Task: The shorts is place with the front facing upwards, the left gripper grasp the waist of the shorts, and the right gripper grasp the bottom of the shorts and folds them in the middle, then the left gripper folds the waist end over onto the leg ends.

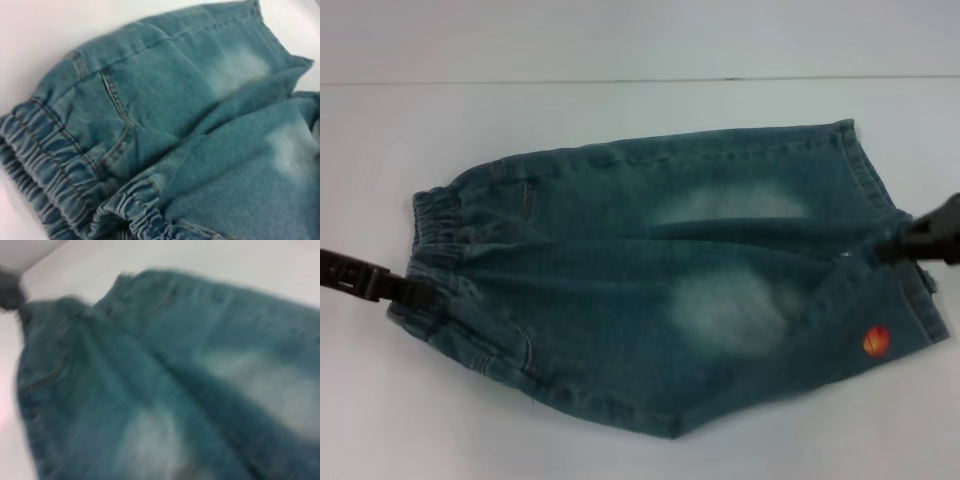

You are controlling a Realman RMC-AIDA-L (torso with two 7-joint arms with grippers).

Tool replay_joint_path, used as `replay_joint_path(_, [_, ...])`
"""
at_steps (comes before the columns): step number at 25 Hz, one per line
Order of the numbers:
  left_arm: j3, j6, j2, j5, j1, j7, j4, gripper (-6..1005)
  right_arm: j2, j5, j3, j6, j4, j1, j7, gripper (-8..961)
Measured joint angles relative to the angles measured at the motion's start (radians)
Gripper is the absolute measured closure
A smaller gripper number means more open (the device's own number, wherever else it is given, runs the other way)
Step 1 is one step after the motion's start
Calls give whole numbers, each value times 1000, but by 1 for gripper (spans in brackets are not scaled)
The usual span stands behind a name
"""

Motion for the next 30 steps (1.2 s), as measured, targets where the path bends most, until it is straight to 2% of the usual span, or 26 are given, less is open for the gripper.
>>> replay_joint_path(4, [-3, -31, 0, -3, -5, -23, -1, 956, -2, 96, 28, 128, 69, -24, -29, 909])
replay_joint_path(9, [-10, -95, 4, -4, -12, -88, -14, 957, -3, 251, 63, 226, 113, -64, -85, 910])
replay_joint_path(11, [-12, -120, 2, -4, -13, -122, -16, 957, 3, 306, 64, 235, 113, -80, -108, 910])
replay_joint_path(12, [-12, -125, 0, -6, -14, -132, -17, 957, 13, 362, 64, 236, 110, -95, -134, 910])
replay_joint_path(16, [-27, -142, -3, -32, -14, -143, -25, 957, 21, 417, 65, 262, 114, -106, -157, 909])
replay_joint_path(25, [-58, -186, 4, -65, -12, -191, -30, 957, 51, 525, 85, 408, 150, -116, -221, 909])
replay_joint_path(30, [-109, -195, 6, -82, -11, -199, -38, 957, 74, 572, 87, 511, 169, -115, -242, 910])
